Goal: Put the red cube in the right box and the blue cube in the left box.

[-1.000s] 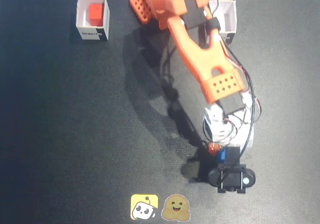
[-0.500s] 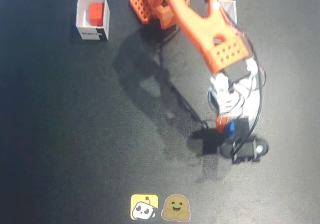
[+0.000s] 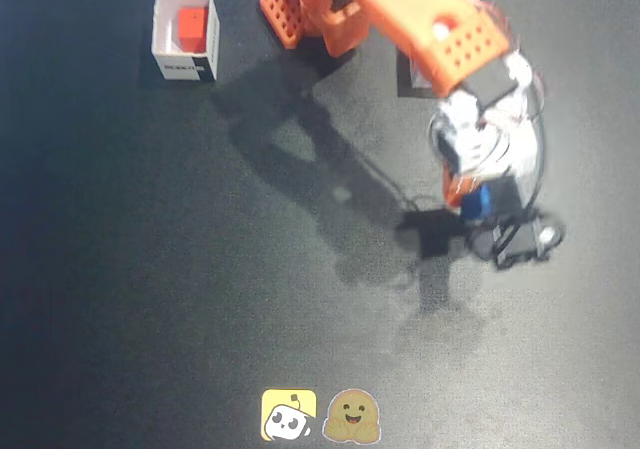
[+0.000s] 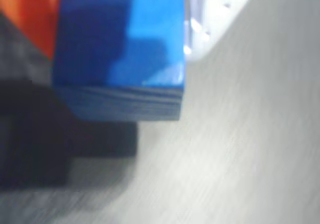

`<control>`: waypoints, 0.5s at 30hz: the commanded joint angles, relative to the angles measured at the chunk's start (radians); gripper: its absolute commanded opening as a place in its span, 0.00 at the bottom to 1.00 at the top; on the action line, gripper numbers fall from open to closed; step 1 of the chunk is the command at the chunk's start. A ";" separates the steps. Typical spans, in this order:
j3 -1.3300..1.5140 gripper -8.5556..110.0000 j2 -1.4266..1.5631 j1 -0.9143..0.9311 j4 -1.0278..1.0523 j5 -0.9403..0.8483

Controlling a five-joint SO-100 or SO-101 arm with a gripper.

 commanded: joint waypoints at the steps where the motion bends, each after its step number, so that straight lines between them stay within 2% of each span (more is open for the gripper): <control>1: -0.003 0.15 0.074 -0.021 0.044 -0.003; 15: 0.008 0.15 0.238 -0.259 0.239 -0.008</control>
